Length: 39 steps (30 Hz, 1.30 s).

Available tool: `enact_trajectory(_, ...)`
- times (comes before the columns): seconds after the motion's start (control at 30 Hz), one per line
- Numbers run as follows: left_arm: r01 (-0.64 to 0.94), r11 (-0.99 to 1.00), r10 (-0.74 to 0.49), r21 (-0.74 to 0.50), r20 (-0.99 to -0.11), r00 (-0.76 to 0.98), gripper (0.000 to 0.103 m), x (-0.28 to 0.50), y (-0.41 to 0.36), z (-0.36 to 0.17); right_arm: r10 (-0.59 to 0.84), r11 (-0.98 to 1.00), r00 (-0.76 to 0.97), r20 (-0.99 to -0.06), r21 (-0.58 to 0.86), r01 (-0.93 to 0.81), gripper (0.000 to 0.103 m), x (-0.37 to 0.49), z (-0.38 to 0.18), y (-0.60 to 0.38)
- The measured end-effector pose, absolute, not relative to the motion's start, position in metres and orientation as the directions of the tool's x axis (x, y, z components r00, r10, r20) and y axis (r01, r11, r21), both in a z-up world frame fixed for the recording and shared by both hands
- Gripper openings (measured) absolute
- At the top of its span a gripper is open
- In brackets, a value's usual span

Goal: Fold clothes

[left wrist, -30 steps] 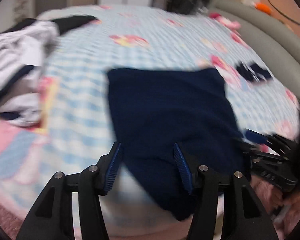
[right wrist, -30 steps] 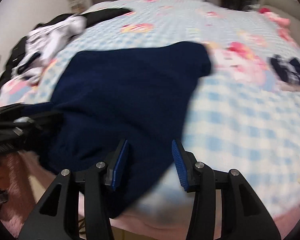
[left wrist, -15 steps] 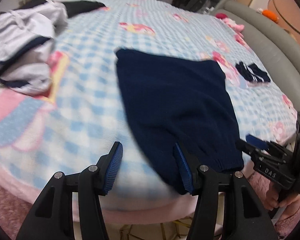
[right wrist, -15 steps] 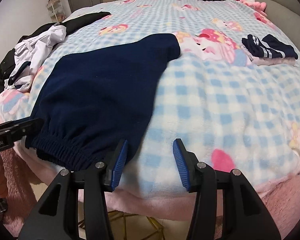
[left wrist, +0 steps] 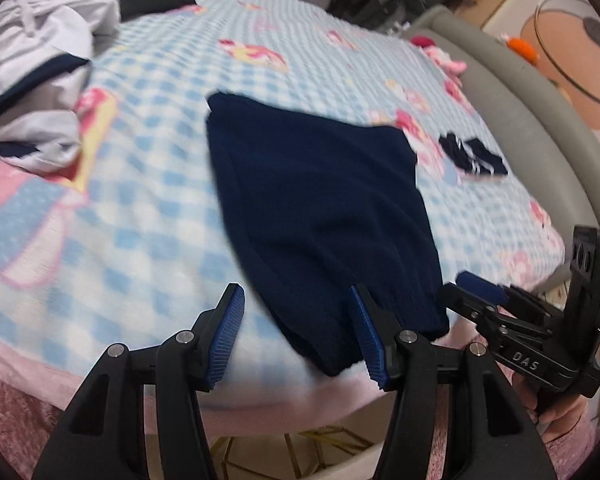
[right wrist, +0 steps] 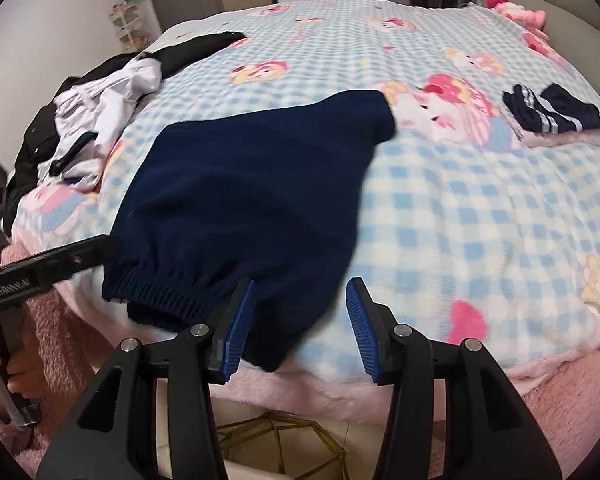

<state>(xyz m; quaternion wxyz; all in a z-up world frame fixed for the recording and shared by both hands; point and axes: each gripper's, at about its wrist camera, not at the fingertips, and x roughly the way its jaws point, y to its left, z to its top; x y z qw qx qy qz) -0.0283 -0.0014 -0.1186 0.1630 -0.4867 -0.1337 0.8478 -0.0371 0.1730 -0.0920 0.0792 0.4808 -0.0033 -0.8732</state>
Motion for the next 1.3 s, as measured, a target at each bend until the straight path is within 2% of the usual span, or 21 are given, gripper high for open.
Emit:
enact_trajectory(0.07, -0.138, -0.936, 0.351, -0.325, -0.810, -0.470, 0.058, -0.027, 0.002, -0.122, -0.115, -0.990, -0.498, -0.860, 0.055, 0.132, 0.048, -0.039, -0.102, 0.172)
enact_trajectory(0.13, -0.108, -0.938, 0.338, -0.328, -0.808, -0.482, 0.058, -0.027, -0.004, -0.121, -0.097, -0.993, -0.486, -0.869, 0.050, 0.109, 0.049, -0.039, -0.108, 0.178)
enact_trajectory(0.27, -0.075, -0.883, 0.439, -0.464, -0.759, -0.481, 0.056, -0.023, -0.020, -0.121, -0.070, -0.997, -0.500, -0.863, 0.057, 0.041, 0.049, -0.034, -0.106, 0.197)
enact_trajectory(0.43, -0.124, -0.758, 0.631, -0.641, -0.671, -0.388, 0.056, -0.025, -0.010, -0.133, -0.329, -0.943, -0.472, -0.818, 0.307, 0.125, 0.049, -0.028, -0.105, 0.203)
enact_trajectory(0.57, -0.116, -0.771, 0.623, -0.626, -0.705, -0.340, 0.054, -0.029, 0.003, -0.147, -0.353, -0.936, -0.418, -0.837, 0.315, 0.159, 0.049, -0.031, -0.119, 0.191)
enact_trajectory(0.67, -0.137, -0.744, 0.655, -0.654, -0.675, -0.340, 0.054, -0.026, 0.002, -0.146, -0.374, -0.927, -0.391, -0.841, 0.333, 0.170, 0.048, -0.033, -0.126, 0.188)
enact_trajectory(0.7, -0.144, -0.737, 0.663, -0.661, -0.665, -0.344, 0.054, -0.024, 0.001, -0.146, -0.386, -0.922, -0.386, -0.838, 0.341, 0.184, 0.040, -0.032, -0.125, 0.188)
enact_trajectory(0.8, -0.148, -0.720, 0.677, -0.678, -0.638, -0.368, 0.050, -0.019, -0.005, -0.147, -0.411, -0.910, -0.384, -0.827, 0.345, 0.230, 0.040, -0.029, -0.121, 0.185)
enact_trajectory(0.87, -0.130, -0.721, 0.675, -0.680, -0.647, -0.355, 0.053, -0.020, -0.007, -0.154, -0.420, -0.905, -0.380, -0.824, 0.349, 0.243, 0.042, -0.029, -0.121, 0.184)
enact_trajectory(0.93, -0.130, -0.726, 0.672, -0.675, -0.656, -0.345, 0.053, -0.023, -0.003, -0.157, -0.426, -0.903, -0.360, -0.830, 0.366, 0.226, 0.051, -0.032, -0.130, 0.184)
enact_trajectory(1.0, -0.145, -0.730, 0.670, -0.668, -0.659, -0.342, 0.051, -0.026, 0.002, -0.157, -0.433, -0.900, -0.340, -0.835, 0.382, 0.208, 0.051, -0.036, -0.138, 0.185)
enact_trajectory(1.03, -0.159, -0.732, 0.669, -0.662, -0.657, -0.347, 0.051, -0.025, 0.004, -0.154, -0.432, -0.900, -0.345, -0.833, 0.378, 0.214, 0.049, -0.035, -0.136, 0.183)
enact_trajectory(1.07, -0.171, -0.732, 0.670, -0.659, -0.652, -0.354, 0.050, -0.023, 0.005, -0.150, -0.430, -0.901, -0.358, -0.829, 0.369, 0.228, 0.040, -0.033, -0.132, 0.181)
enact_trajectory(1.2, -0.197, -0.721, 0.680, -0.665, -0.622, -0.388, 0.046, -0.017, -0.001, -0.133, -0.427, -0.902, -0.409, -0.807, 0.345, 0.260, 0.033, -0.024, -0.113, 0.179)
enact_trajectory(1.3, -0.187, -0.686, 0.709, -0.703, -0.589, -0.389, 0.046, -0.020, -0.009, -0.127, -0.459, -0.887, -0.440, -0.772, 0.374, 0.269, 0.033, -0.021, -0.100, 0.182)
